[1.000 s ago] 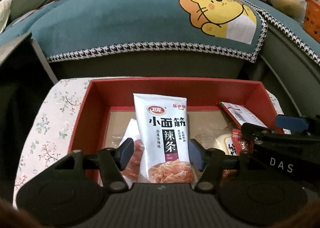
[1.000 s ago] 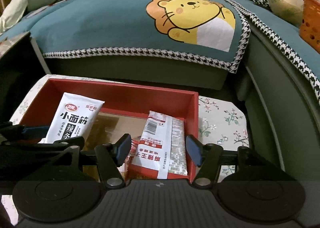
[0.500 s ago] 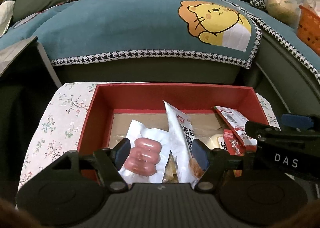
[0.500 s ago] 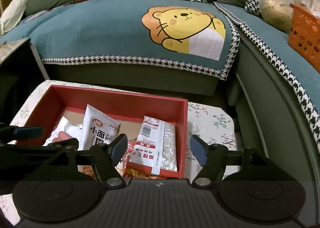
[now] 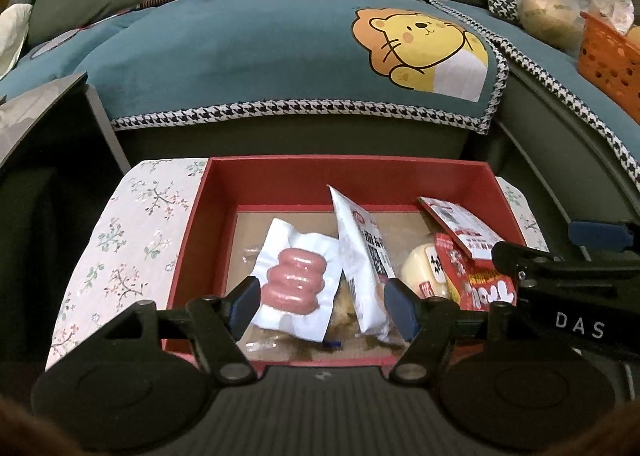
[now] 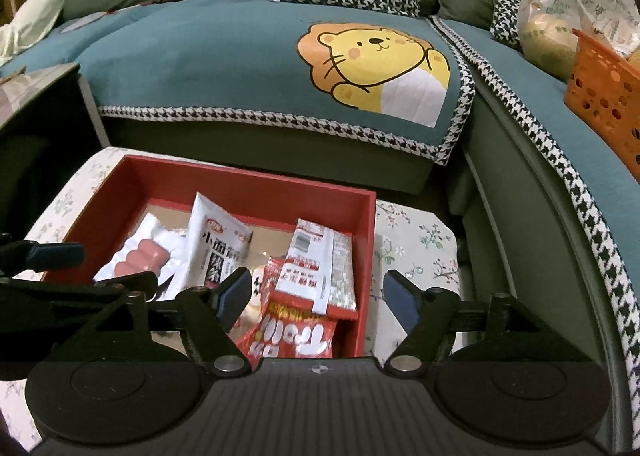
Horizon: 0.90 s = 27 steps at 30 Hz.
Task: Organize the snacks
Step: 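Lift both tools out of the box and back over the table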
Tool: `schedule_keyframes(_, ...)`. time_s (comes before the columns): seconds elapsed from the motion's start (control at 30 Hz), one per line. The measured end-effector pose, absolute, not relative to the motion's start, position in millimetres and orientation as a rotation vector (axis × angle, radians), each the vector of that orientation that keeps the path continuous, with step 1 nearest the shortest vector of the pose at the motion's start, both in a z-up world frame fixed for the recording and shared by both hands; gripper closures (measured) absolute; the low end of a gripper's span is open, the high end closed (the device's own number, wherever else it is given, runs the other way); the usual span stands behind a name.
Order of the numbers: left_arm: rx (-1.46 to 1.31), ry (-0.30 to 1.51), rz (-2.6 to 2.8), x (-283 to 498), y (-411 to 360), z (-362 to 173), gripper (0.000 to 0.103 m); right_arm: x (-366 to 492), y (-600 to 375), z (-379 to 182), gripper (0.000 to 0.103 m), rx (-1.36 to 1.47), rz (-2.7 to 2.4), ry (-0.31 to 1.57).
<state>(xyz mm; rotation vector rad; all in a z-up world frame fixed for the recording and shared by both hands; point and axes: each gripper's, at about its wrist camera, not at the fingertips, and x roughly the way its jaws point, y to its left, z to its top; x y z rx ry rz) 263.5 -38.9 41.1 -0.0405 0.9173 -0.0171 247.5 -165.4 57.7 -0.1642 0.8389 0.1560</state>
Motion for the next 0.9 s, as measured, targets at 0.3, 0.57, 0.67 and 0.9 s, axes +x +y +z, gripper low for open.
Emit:
schedule_keyframes(0.3, -0.027, 0.913, -0.021, 238.5, -32.7, 43.4, 0.000, 224.5, -161.3, 60.7, 0.022, -0.165, 0.171, 0.844)
schedule_keyframes(0.57, -0.020, 0.924, -0.021, 218.1, -28.3, 41.2, 0.000, 201.4, -154.9, 57.1, 0.021, -0.188, 0.189, 0.859)
schedule_keyframes(0.67, -0.017, 0.925, -0.026, 211.1, -28.0, 40.6, 0.000, 193.9, -154.7, 56.4, 0.021, -0.190, 0.192, 0.862)
schedule_keyframes(0.9, -0.003, 0.929, -0.029, 196.2, -26.7, 39.2, 0.000, 176.6, -153.1, 54.1, 0.020, -0.194, 0.198, 0.872)
